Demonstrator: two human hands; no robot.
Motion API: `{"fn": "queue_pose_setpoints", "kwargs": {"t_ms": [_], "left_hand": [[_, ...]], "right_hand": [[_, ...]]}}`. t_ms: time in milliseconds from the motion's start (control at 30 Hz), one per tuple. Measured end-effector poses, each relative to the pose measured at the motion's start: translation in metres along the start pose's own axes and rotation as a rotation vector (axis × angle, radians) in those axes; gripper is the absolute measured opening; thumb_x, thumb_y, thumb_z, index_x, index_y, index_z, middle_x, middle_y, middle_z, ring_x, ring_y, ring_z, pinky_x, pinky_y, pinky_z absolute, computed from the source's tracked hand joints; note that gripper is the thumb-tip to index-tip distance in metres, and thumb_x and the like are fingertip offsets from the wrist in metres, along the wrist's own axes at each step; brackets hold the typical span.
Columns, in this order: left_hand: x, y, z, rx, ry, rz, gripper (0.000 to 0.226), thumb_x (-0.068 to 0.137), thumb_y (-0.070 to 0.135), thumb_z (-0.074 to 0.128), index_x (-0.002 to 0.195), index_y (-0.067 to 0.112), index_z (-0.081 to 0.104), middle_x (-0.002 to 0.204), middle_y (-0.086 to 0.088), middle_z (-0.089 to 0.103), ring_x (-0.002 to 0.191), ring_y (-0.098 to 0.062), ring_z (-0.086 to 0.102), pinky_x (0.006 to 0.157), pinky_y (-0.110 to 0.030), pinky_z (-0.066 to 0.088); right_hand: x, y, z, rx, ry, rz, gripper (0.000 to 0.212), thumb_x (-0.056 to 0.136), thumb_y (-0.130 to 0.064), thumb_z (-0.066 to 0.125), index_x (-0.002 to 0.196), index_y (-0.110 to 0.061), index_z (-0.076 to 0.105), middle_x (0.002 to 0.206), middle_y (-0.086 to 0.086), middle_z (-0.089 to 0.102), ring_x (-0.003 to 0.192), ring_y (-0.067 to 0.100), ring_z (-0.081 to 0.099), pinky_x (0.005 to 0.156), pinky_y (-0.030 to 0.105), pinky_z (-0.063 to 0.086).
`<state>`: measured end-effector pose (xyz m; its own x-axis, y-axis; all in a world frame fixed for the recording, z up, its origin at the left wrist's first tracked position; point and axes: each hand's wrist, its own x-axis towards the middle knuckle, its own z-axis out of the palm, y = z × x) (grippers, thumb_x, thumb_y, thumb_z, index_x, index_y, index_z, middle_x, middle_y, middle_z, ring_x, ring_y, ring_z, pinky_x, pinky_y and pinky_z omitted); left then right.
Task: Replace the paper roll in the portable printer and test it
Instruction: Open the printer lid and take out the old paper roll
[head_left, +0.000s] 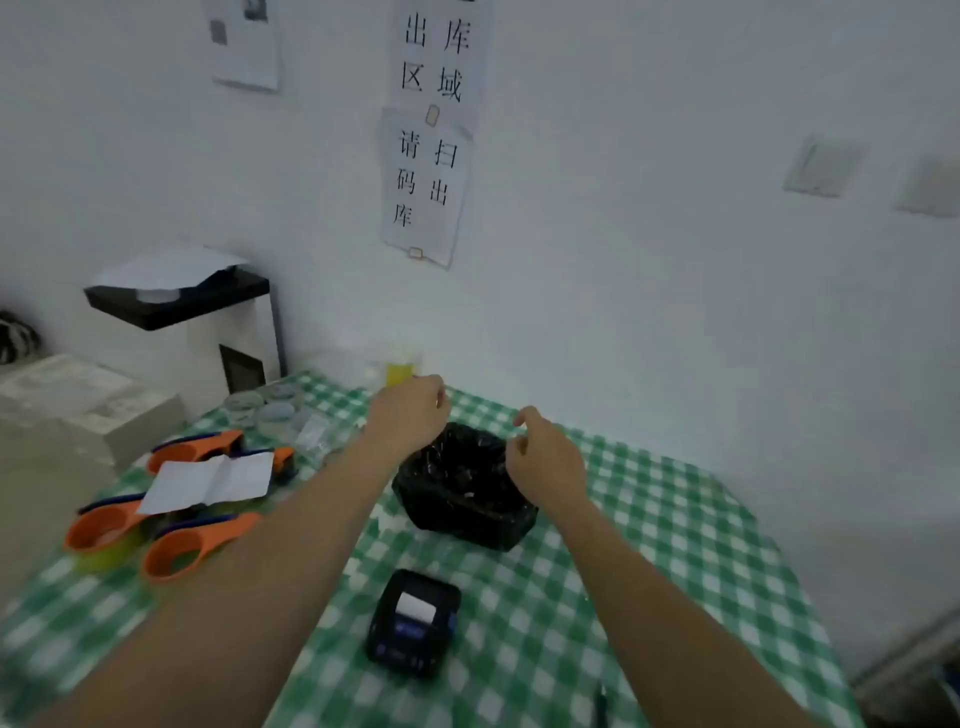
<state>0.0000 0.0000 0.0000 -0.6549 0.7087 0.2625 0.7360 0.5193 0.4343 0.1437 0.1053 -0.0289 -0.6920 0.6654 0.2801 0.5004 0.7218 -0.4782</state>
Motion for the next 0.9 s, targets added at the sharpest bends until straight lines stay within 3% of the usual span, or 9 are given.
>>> {"fn": "queue_pose_setpoints", "kwargs": {"t_ms": [100,233,367,433,633,733,900], "left_hand": [[-0.015,-0.017,0.021,0.034,-0.094,-0.057,0.026,0.094,0.026,0.039,0.093,0.008,0.058,0.058,0.003,0.045,0.058,-0.021,0.048,0.045,-0.027,0.026],[-0.033,-0.05,0.058,0.027,-0.253,-0.065,0.025,0.094,0.025,0.038,0.092,0.007,0.056,0.07,-0.006,0.053,0.061,-0.023,0.048,0.049,-0.029,0.031],[-0.046,-0.075,0.085,0.022,-0.368,-0.093,0.025,0.094,0.027,0.039,0.099,0.011,0.058,0.081,-0.006,0.06,0.07,-0.027,0.055,0.06,-0.032,0.038],[-0.053,-0.088,0.098,0.025,-0.408,-0.104,0.026,0.094,0.028,0.04,0.102,0.012,0.059,0.09,-0.01,0.064,0.072,-0.027,0.055,0.062,-0.032,0.039],[-0.068,-0.13,0.133,-0.003,-0.574,-0.114,0.025,0.093,0.022,0.04,0.102,0.007,0.058,0.091,-0.013,0.061,0.074,-0.024,0.051,0.064,-0.032,0.038],[-0.078,-0.149,0.146,-0.03,-0.629,-0.121,0.024,0.092,0.02,0.042,0.103,0.006,0.057,0.087,-0.011,0.055,0.075,-0.026,0.052,0.065,-0.033,0.039],[-0.095,-0.168,0.164,-0.106,-0.68,-0.158,0.032,0.092,0.023,0.046,0.119,0.006,0.052,0.123,-0.019,0.055,0.107,-0.034,0.057,0.089,-0.041,0.047]], "right_hand": [[-0.017,0.007,0.031,-0.031,-0.097,0.058,0.025,0.093,-0.019,0.04,0.116,-0.017,0.049,0.071,-0.001,0.051,0.053,0.014,0.042,0.044,0.027,0.029],[-0.042,0.019,0.075,-0.055,-0.2,0.107,0.026,0.093,-0.021,0.042,0.118,-0.017,0.047,0.08,0.002,0.05,0.052,0.012,0.038,0.044,0.026,0.024],[-0.059,0.018,0.109,-0.047,-0.272,0.166,0.025,0.092,-0.02,0.041,0.115,-0.014,0.048,0.089,0.009,0.058,0.071,0.026,0.055,0.055,0.033,0.036],[-0.067,0.019,0.125,-0.039,-0.305,0.208,0.024,0.092,-0.019,0.04,0.115,-0.012,0.048,0.091,0.011,0.058,0.073,0.027,0.054,0.059,0.034,0.037],[-0.089,0.027,0.173,0.004,-0.373,0.4,0.024,0.09,-0.015,0.042,0.112,-0.012,0.052,0.1,0.015,0.065,0.074,0.023,0.048,0.064,0.03,0.037],[-0.102,0.032,0.191,0.031,-0.391,0.498,0.024,0.09,-0.016,0.042,0.112,-0.014,0.053,0.103,0.011,0.065,0.079,0.024,0.054,0.065,0.029,0.038],[-0.116,0.04,0.208,0.173,-0.322,0.641,0.019,0.093,-0.019,0.048,0.108,-0.011,0.056,0.087,0.005,0.061,0.073,0.021,0.056,0.06,0.03,0.045]]}}
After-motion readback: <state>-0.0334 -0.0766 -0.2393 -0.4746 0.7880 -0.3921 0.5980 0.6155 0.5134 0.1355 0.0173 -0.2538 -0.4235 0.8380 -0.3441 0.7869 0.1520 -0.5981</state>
